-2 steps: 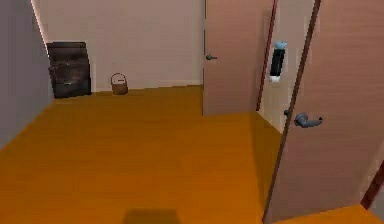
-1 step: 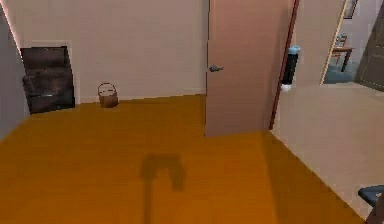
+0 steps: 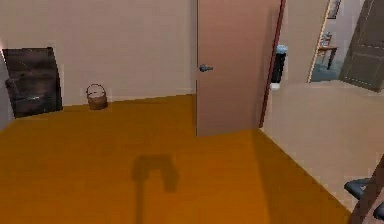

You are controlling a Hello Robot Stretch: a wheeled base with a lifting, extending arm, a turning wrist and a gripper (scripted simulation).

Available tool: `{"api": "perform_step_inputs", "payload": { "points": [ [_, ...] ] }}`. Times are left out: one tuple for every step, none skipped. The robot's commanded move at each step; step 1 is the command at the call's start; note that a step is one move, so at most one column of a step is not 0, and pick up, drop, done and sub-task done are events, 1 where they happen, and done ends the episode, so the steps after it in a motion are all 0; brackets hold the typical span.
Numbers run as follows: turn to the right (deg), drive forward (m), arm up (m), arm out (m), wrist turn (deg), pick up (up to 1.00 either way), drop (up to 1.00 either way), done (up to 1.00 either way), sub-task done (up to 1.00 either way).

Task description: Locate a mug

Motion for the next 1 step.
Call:
{"api": "perform_step_inputs", "payload": {
  "points": [
    [0.0, 0.75, 0.00, 0.00, 0.0, 0.00, 0.00, 0.00, 0.00]
  ]
}}
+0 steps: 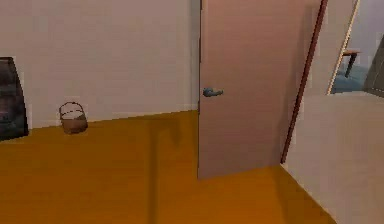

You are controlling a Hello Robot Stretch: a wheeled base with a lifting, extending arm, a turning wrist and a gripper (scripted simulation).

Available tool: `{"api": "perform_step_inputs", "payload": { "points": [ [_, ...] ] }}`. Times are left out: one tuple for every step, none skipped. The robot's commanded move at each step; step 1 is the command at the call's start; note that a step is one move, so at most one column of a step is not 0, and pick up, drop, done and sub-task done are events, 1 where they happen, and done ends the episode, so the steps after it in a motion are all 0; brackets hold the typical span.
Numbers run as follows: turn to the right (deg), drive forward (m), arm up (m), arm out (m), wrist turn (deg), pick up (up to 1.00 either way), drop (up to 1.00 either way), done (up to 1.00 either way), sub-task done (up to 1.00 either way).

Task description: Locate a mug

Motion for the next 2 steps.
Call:
{"api": "perform_step_inputs", "payload": {
  "points": [
    [45.0, 0.00, 0.00, 0.00, 0.0, 0.00, 0.00, 0.00, 0.00],
    [3.0, 0.00, 0.00, 0.00, 0.0, 0.00, 0.00, 0.00, 0.00]
  ]
}}
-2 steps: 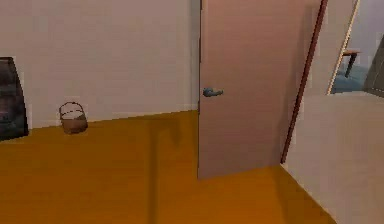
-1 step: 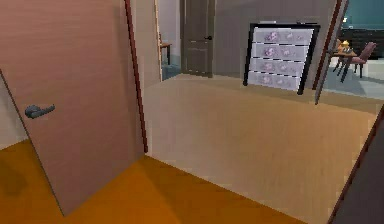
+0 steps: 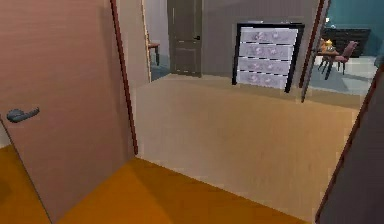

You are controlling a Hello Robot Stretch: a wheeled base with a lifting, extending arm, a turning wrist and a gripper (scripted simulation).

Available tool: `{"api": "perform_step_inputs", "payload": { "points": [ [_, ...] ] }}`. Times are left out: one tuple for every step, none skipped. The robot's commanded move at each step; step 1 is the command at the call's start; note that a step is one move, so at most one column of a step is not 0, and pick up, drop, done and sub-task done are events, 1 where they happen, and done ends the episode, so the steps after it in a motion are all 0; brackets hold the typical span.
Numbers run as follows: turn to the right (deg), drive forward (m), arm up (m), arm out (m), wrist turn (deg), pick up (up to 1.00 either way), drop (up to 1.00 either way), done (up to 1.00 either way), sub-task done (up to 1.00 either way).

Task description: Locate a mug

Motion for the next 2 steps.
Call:
{"api": "perform_step_inputs", "payload": {
  "points": [
    [0.0, 1.00, 0.00, 0.00, 0.0, 0.00, 0.00, 0.00, 0.00],
    [3.0, 0.00, 0.00, 0.00, 0.0, 0.00, 0.00, 0.00, 0.00]
  ]
}}
